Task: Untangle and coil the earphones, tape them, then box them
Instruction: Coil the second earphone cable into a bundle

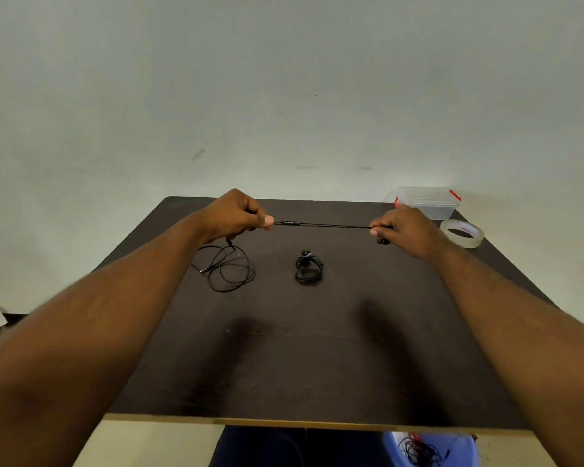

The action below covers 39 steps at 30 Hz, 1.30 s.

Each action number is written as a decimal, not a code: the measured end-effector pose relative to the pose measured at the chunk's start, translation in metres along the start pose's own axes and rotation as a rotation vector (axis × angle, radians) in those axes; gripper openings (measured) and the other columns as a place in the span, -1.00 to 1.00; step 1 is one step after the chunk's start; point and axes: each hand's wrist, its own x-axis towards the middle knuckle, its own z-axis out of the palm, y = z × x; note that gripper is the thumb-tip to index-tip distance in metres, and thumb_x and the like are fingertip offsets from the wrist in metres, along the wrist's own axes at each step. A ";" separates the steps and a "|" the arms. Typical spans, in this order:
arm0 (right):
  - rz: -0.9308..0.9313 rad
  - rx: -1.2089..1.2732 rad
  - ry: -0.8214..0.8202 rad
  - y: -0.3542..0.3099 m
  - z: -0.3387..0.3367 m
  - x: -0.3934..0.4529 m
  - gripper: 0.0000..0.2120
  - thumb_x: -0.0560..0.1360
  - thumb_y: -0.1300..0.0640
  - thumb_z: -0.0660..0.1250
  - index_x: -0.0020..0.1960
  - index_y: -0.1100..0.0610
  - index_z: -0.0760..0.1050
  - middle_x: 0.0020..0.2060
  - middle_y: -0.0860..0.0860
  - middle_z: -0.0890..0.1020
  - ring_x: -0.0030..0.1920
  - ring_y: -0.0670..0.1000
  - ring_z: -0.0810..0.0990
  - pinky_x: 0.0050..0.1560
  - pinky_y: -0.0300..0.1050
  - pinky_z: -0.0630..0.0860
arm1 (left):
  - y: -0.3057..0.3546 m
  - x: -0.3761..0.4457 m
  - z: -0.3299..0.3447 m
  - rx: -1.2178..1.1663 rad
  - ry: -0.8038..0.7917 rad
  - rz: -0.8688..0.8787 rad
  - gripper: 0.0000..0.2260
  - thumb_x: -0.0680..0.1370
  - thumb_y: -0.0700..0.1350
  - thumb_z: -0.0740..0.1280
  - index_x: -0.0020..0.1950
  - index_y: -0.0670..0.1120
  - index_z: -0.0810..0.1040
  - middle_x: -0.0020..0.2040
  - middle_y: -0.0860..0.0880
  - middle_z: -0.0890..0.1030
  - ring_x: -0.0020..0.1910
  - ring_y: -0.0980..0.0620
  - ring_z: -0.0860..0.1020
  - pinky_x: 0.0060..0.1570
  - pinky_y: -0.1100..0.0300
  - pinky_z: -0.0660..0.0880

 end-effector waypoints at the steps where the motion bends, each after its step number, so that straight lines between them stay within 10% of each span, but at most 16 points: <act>1: 0.009 -0.024 0.006 0.004 0.001 -0.002 -0.77 0.55 0.16 0.33 -0.27 0.16 0.55 -0.38 -0.01 0.60 -0.31 -0.08 0.57 -0.20 -0.14 0.46 | -0.002 0.001 -0.001 0.025 -0.016 -0.007 -0.80 0.50 -0.04 0.46 -0.16 -0.19 0.69 -0.44 -0.04 0.44 -0.47 0.06 0.34 -0.49 0.24 0.31; 16: 0.160 -0.329 -0.039 0.058 0.041 -0.030 -0.78 0.58 0.05 0.26 -0.20 0.03 0.58 -0.24 -0.07 0.60 -0.07 0.07 0.50 -0.06 -0.02 0.45 | -0.026 0.002 0.009 0.224 0.000 -0.001 -0.83 0.48 -0.09 0.49 -0.31 -0.07 0.64 -0.19 -0.14 0.70 -0.30 -0.07 0.61 -0.19 -0.02 0.58; 24: 0.246 -0.262 0.003 0.071 0.067 -0.036 -0.77 0.57 0.03 0.30 0.14 0.06 0.64 0.09 -0.03 0.67 0.14 0.09 0.53 0.12 0.00 0.48 | -0.034 0.006 0.027 0.180 0.020 -0.009 -0.91 0.47 -0.09 0.49 -0.20 -0.08 0.68 -0.09 0.03 0.71 -0.06 0.09 0.66 -0.04 0.20 0.56; 29: 0.370 -0.222 -0.174 0.064 0.069 -0.030 -0.52 0.58 -0.01 0.28 0.47 0.00 0.33 0.46 -0.03 0.37 0.42 0.13 0.34 0.42 0.07 0.27 | -0.028 0.010 0.034 0.143 0.001 -0.015 -0.86 0.51 -0.10 0.45 -0.08 -0.17 0.69 -0.07 0.08 0.69 -0.08 0.21 0.63 0.03 0.23 0.50; 33: 0.423 -0.078 -0.137 0.018 0.059 -0.012 -0.27 0.50 -0.13 0.35 0.55 -0.10 0.08 0.55 -0.13 0.13 0.55 0.11 0.06 0.46 0.19 0.06 | -0.006 0.018 0.047 0.202 -0.014 0.010 -0.85 0.52 -0.10 0.43 -0.05 -0.18 0.69 -0.07 0.08 0.66 -0.09 0.28 0.59 -0.10 0.34 0.46; 39: 0.186 0.383 -0.022 -0.078 0.040 0.025 -0.52 0.39 0.01 0.50 0.29 -0.07 0.53 0.30 -0.17 0.53 0.30 -0.11 0.49 0.38 -0.14 0.27 | 0.032 0.030 0.068 0.204 -0.021 0.024 -0.84 0.49 -0.13 0.46 -0.23 -0.19 0.64 -0.47 0.14 0.55 -0.53 0.31 0.46 -0.48 0.45 0.33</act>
